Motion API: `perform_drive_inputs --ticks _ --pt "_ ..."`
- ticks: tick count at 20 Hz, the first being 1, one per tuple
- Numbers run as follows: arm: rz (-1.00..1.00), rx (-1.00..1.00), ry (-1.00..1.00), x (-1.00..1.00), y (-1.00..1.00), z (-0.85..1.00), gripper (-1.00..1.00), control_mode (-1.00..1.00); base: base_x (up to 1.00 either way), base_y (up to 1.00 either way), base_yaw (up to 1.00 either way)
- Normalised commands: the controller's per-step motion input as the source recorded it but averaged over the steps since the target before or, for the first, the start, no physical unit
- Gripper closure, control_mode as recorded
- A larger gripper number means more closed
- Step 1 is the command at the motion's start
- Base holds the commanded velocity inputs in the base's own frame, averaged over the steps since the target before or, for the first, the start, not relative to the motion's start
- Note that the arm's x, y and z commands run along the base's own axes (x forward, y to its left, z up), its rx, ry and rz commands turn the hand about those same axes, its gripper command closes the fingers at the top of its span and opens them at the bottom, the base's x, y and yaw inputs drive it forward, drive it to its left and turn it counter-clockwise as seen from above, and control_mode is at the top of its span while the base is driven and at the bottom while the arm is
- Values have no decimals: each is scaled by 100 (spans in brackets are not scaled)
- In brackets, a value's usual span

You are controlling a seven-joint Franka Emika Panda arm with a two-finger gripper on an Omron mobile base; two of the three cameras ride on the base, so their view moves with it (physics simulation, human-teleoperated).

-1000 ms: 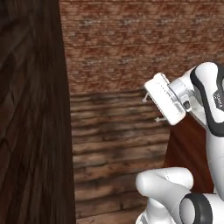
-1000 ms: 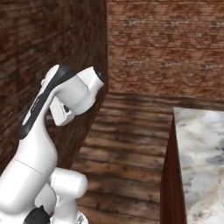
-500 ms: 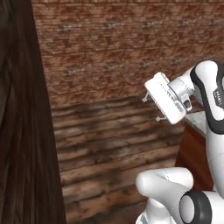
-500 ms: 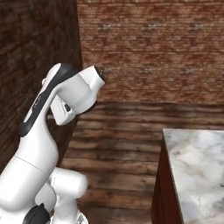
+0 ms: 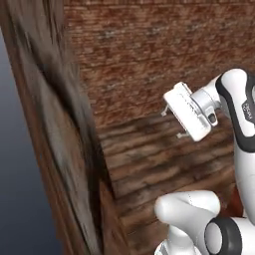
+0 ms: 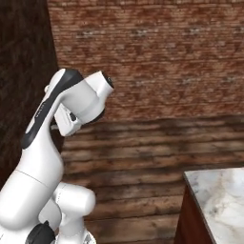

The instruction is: There is a wine glass and glass cup on the dining counter. Place the wine bottle next to the wine glass and the juice bottle next to the glass cup.

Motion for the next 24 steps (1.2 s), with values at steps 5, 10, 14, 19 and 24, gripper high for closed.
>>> perform_drive_inputs --ticks 5,10,14,19,24 --pt "0 0 0 0 0 0 -100 100 96 40 -50" --pt "0 0 0 0 0 0 -100 100 89 43 -54" --pt "0 0 0 0 0 0 -100 100 91 53 -55" --pt "0 0 0 0 0 0 -100 100 93 43 -55" --pt "0 0 0 0 0 0 -100 100 100 30 -51"
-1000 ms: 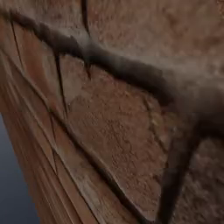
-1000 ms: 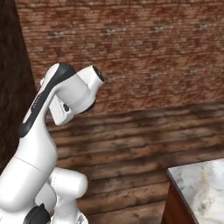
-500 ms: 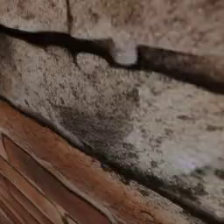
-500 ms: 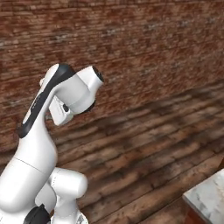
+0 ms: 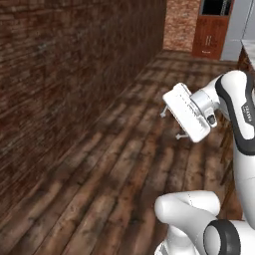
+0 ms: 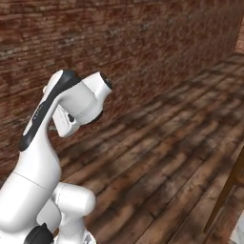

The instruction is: There is a wine glass and glass cup on the dining counter. Place the wine bottle next to the wine glass and the juice bottle next to the glass cup.

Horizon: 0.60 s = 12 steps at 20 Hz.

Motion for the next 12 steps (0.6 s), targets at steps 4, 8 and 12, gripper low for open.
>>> perform_drive_inputs --ticks 4,8,12 --pt "0 0 0 0 0 0 -100 100 100 8 -47" --pt "0 0 0 0 0 0 -100 100 100 0 -41" --pt "0 0 0 0 0 0 -100 100 100 0 -33"
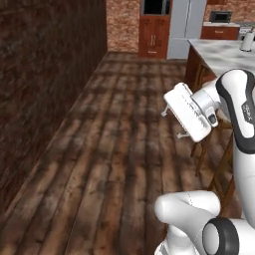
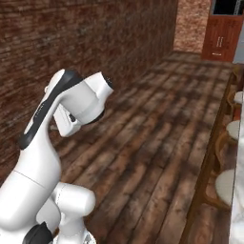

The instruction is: There is a wine glass and glass cup on the dining counter. Place the wine bottle next to the wine glass and the juice bottle next to the glass cup.

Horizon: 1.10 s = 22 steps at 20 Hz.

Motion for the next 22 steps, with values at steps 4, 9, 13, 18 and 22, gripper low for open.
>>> perform_drive_inputs --ticks 4,9,13,18,22 --pt "0 0 0 0 0 0 -100 100 100 0 -21" --pt "0 0 0 0 0 0 -100 100 100 0 -11" --pt "0 0 0 0 0 0 -100 100 100 0 -7" --pt "0 0 0 0 0 0 -100 100 100 0 -6" --pt "0 0 0 0 0 0 -100 100 100 0 -5"
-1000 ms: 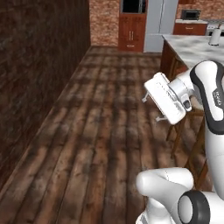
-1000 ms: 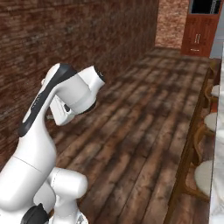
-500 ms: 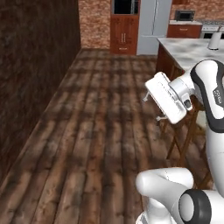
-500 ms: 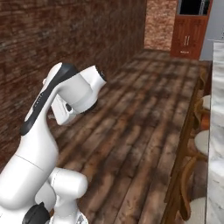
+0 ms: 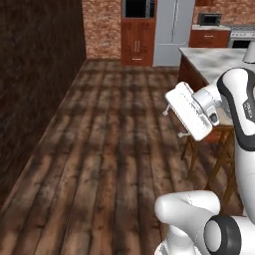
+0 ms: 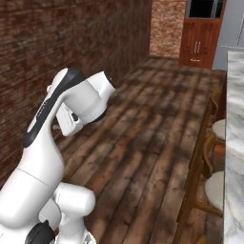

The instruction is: There is a wine glass and glass cup on the dining counter. Place the wine bottle next to the wine glass and the juice bottle next to the glass cup.

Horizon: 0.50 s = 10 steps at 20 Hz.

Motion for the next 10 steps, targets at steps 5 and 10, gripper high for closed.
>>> perform_drive_inputs --ticks 5,10 --pt "0 0 0 0 0 0 -100 100 100 0 -1" --pt "0 0 0 0 0 0 -100 100 85 0 0"
